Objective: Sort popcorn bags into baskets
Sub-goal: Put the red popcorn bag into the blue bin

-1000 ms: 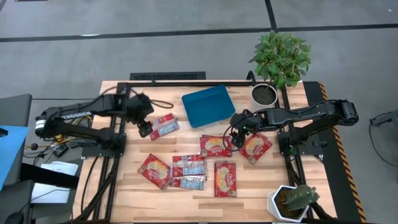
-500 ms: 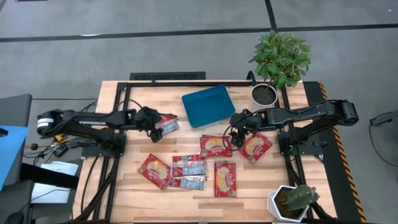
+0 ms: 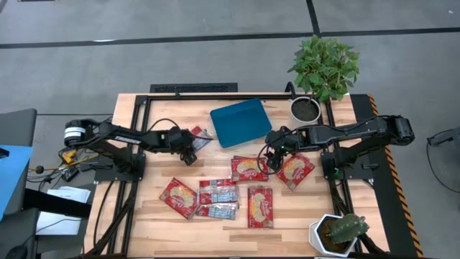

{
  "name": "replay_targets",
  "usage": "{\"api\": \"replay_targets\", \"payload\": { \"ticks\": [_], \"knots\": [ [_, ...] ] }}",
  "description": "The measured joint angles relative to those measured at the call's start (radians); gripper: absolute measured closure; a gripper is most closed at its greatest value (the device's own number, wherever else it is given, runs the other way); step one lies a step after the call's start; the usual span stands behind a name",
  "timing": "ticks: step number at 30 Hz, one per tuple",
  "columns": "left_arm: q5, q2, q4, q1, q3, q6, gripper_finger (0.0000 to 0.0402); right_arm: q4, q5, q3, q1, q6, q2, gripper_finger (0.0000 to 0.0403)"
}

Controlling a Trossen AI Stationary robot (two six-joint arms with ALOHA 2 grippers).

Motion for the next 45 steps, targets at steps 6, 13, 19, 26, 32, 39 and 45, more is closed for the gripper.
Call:
{"api": "replay_targets", "payload": {
  "ticks": [6,13,19,26,32,39,45],
  "knots": [
    [0.093,-0.065,-0.082,-0.001,0.018,-0.16,0.0392,0.0,0.0,0.0,0.0,0.002,0.0,0.0154],
    [0.148,-0.189,-0.255,-0.019,0.112,-0.374,0.0401,0.0,0.0,0.0,0.0,0.002,0.0,0.0154],
    [0.057,-0.284,-0.334,-0.053,0.231,-0.503,0.0401,0.0,0.0,0.0,0.0,0.002,0.0,0.0154],
    [-0.03,-0.307,-0.319,-0.06,0.362,-0.542,0.0401,0.0,0.001,0.0,0.0,0.0,0.0,0.0154],
    [-0.076,-0.307,-0.314,-0.062,0.416,-0.414,0.0401,0.0,0.0,0.0,0.0,0.0,0.0,0.0154],
    [0.029,-0.307,-0.329,-0.059,0.348,-0.365,0.0333,-0.004,0.0,0.0,0.002,0.0,0.0,0.0154],
    [0.049,-0.307,-0.301,-0.048,0.228,-0.346,0.0207,-0.004,0.0,0.0,0.001,-0.001,0.0,0.0154]
  ]
}}
